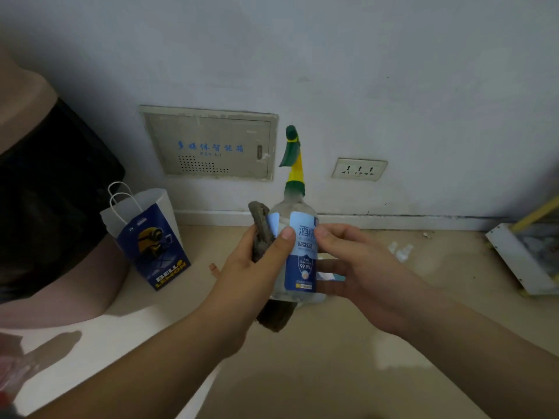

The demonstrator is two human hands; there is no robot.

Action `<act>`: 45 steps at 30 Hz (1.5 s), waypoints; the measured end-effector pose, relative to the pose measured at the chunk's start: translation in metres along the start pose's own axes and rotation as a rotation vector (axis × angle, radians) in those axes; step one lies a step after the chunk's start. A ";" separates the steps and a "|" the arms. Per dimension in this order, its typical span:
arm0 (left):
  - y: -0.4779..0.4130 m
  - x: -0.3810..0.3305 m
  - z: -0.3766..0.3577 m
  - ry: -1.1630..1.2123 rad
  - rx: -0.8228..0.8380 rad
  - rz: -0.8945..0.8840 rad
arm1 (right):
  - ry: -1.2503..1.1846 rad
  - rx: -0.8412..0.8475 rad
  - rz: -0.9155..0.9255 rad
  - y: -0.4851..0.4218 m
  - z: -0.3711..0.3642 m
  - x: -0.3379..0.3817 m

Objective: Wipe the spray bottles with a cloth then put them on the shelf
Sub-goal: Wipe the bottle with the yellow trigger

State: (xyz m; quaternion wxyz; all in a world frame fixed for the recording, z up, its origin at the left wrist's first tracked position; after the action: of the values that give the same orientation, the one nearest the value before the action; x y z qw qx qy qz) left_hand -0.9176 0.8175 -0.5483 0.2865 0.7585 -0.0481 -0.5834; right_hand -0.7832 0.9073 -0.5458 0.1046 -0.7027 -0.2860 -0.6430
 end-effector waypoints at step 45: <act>0.023 -0.012 -0.035 -0.527 -0.153 -0.358 | -0.147 0.096 -0.227 0.011 -0.018 -0.011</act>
State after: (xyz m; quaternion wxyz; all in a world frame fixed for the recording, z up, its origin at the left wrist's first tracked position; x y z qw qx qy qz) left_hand -0.8831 0.8165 -0.5215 0.2134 0.5540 0.0574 -0.8027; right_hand -0.7921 0.8859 -0.5513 0.0432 -0.7053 -0.4010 -0.5829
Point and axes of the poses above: each hand's wrist, its own y-axis away from the middle knuckle, its own z-axis out of the back of the hand, x = y × z, the point moved 7 cm from there along -y, towards the middle knuckle, and after that the axes turned 12 degrees about z, right-handed, at the moved point
